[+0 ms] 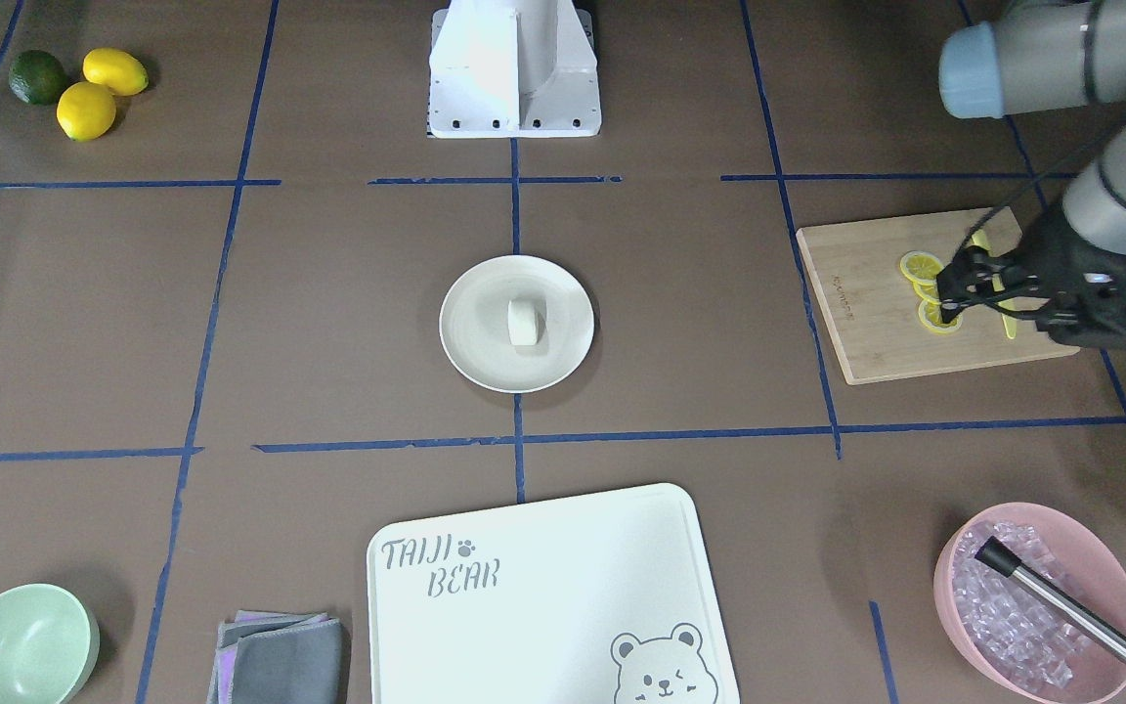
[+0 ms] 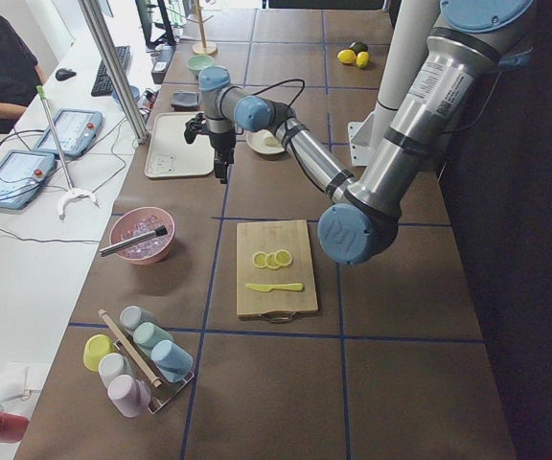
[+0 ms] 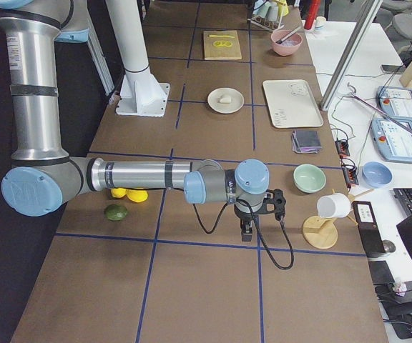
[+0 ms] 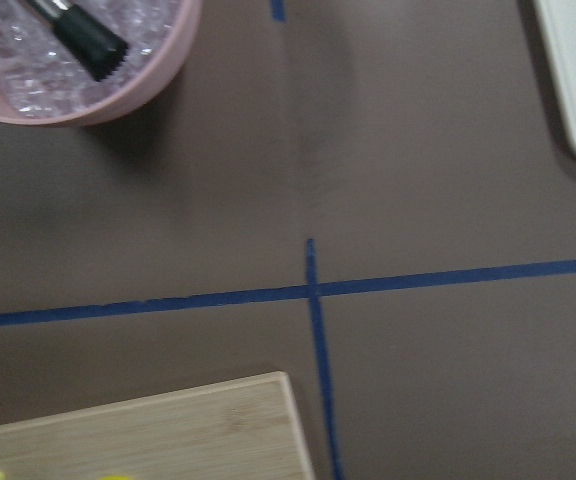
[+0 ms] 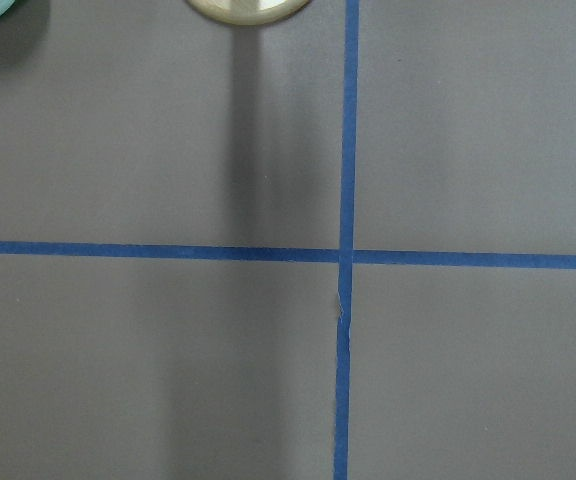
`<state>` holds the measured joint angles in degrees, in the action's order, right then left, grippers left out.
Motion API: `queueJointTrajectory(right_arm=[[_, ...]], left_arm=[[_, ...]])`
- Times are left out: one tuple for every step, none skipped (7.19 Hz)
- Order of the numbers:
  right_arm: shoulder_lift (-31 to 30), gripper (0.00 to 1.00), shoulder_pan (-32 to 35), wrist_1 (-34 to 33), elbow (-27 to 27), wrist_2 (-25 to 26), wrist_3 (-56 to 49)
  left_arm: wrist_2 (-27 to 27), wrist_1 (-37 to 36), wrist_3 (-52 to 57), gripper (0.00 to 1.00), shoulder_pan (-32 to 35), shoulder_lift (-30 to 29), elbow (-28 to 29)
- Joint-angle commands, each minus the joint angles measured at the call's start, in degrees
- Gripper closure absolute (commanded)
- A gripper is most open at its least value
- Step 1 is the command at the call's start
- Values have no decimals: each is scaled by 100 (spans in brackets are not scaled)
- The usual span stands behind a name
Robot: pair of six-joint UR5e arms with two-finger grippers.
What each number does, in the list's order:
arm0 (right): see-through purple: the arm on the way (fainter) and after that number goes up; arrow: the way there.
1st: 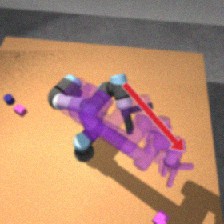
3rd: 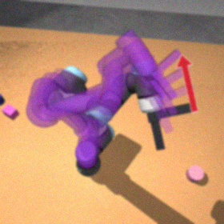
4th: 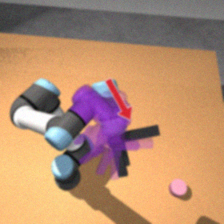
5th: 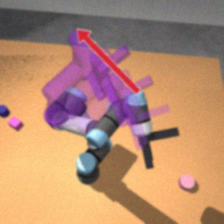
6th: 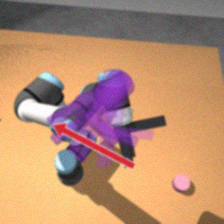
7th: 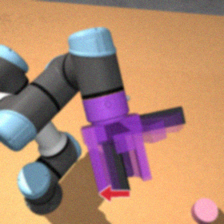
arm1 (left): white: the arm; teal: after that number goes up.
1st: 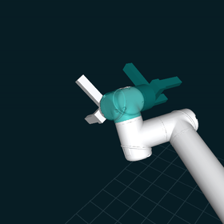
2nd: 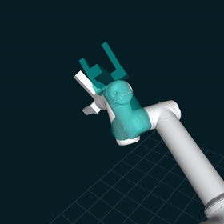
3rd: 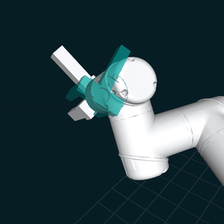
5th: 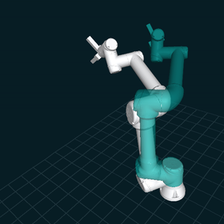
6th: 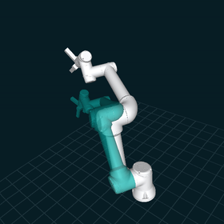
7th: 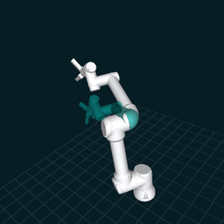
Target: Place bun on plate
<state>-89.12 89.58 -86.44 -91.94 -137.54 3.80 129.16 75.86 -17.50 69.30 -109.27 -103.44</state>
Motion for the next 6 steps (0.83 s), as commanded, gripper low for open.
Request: queueJointTrajectory(right_arm=[[9,0,191,-153,-60,-54,-414],[0,0,226,-179,-104,-54,-416],[-61,0,270,-180,-140,-54,-416],[-149,0,305,-171,-149,-54,-416],[-272,0,340,-162,-218,-45,-416],[-316,0,341,-162,-263,-36,-416]], left_arm=[[275,43,1804,0,1099,677,549],[659,61,2612,0,1634,740,1092],[820,87,3064,0,2023,723,1559],[812,79,3103,0,2261,705,1694],[812,79,3104,0,2359,722,1713],[804,44,3104,0,2447,731,1713]])
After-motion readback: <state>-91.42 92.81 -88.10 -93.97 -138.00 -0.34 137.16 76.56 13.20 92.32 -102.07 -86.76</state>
